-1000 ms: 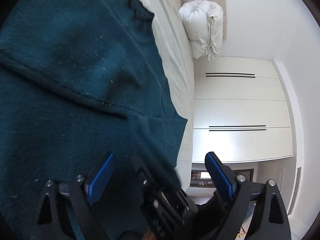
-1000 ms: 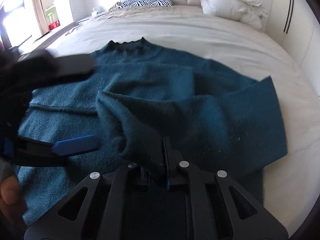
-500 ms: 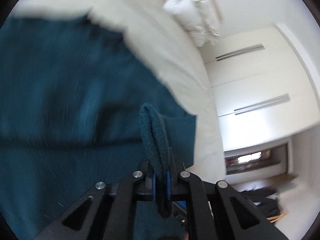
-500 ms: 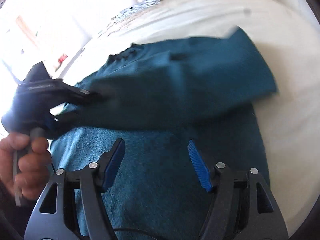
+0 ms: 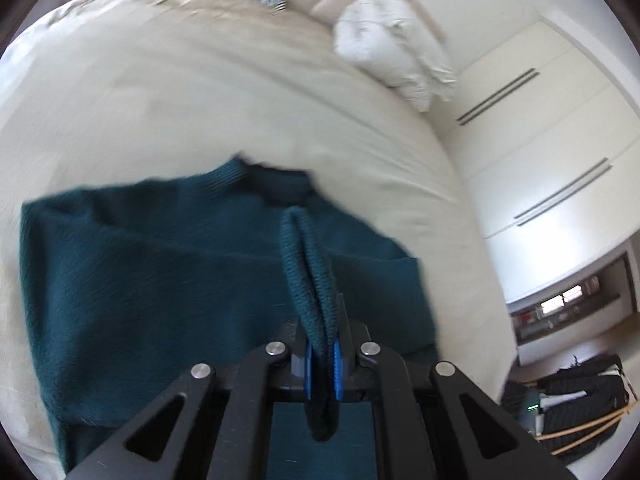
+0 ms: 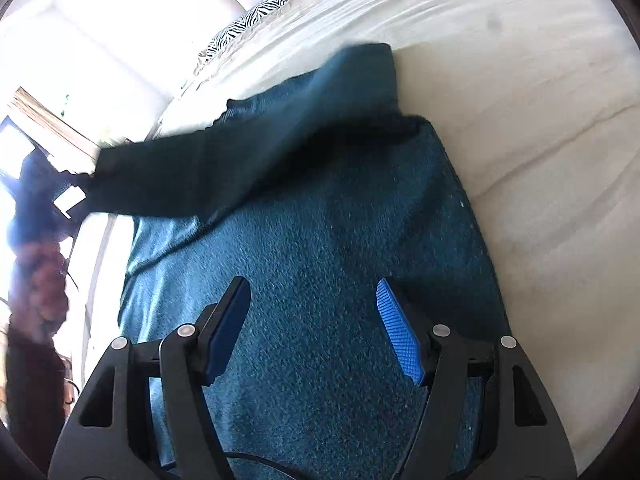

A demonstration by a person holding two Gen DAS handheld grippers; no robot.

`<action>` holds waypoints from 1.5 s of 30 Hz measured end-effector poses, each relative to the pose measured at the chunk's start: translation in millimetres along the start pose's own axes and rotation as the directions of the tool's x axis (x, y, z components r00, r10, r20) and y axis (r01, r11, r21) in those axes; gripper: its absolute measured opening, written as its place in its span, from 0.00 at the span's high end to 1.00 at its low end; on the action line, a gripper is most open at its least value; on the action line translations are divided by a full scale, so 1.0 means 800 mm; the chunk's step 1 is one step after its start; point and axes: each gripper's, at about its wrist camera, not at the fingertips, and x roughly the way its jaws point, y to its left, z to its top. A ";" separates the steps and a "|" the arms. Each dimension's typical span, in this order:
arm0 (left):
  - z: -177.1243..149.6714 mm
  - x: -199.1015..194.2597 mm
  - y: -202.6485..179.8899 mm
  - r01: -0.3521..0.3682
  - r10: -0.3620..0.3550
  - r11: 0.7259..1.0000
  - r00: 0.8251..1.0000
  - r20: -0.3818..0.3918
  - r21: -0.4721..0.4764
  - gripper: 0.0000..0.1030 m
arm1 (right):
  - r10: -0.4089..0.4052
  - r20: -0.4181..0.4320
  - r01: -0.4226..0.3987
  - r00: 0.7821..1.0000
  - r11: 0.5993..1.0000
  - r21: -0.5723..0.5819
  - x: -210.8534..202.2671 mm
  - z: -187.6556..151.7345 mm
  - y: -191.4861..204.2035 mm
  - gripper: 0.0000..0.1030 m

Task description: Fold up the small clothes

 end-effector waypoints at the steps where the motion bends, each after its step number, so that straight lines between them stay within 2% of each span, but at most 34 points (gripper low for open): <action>1: -0.003 0.005 0.010 -0.014 0.014 1.000 1.000 -0.003 -0.005 0.92 | 0.004 0.001 -0.004 1.000 1.000 0.007 -0.006 0.004 -0.001 0.37; 5: -0.010 0.023 0.052 -0.034 0.034 0.997 0.999 -0.009 -0.069 0.92 | -0.011 0.008 0.011 1.000 1.000 0.019 -0.010 0.021 -0.005 0.37; 10: -0.023 0.035 0.079 -0.056 0.053 0.996 0.998 -0.040 -0.063 0.90 | 0.036 0.041 -0.039 0.999 0.997 0.060 -0.023 0.052 -0.010 0.37; 15: -0.029 0.038 0.098 -0.016 0.013 0.996 0.999 -0.037 -0.088 0.89 | 0.147 0.101 -0.161 0.984 0.975 0.153 -0.031 0.122 -0.030 0.37; 19: -0.032 0.041 0.095 -0.009 0.007 0.998 0.999 -0.037 -0.067 0.89 | 0.271 0.043 -0.274 0.961 0.932 0.236 0.010 0.176 -0.046 0.37; 23: -0.036 0.042 0.104 0.013 -0.016 0.997 0.999 -0.041 -0.072 0.87 | 0.319 -0.015 -0.292 0.948 0.884 0.366 0.075 0.219 -0.082 0.37; 24: -0.037 0.042 0.107 0.024 -0.027 0.997 0.999 -0.039 -0.079 0.87 | 0.320 -0.009 -0.290 0.947 0.870 0.399 0.086 0.225 -0.091 0.37; 27: -0.039 0.042 0.115 0.047 -0.050 0.994 0.998 -0.032 -0.095 0.87 | 0.381 0.051 -0.357 0.923 0.803 0.478 0.107 0.252 -0.114 0.37; 29: -0.041 0.043 0.118 0.053 -0.055 0.994 0.998 -0.027 -0.097 0.88 | 0.381 0.054 -0.357 0.923 0.794 0.493 0.116 0.268 -0.117 0.37; 32: -0.044 0.040 0.124 0.060 -0.063 0.993 0.998 -0.024 -0.099 0.88 | 0.375 0.022 -0.339 0.927 0.810 0.478 0.128 0.290 -0.114 0.37; 36: -0.046 0.038 0.128 0.075 -0.078 0.992 0.997 -0.028 -0.106 0.88 | 0.387 -0.014 -0.342 0.922 0.832 0.436 0.122 0.285 -0.108 0.37; 45: -0.043 0.040 0.128 0.097 -0.101 0.987 0.995 -0.025 -0.128 0.88 | 0.462 -0.098 -0.406 0.881 0.846 0.344 0.072 0.195 -0.090 0.37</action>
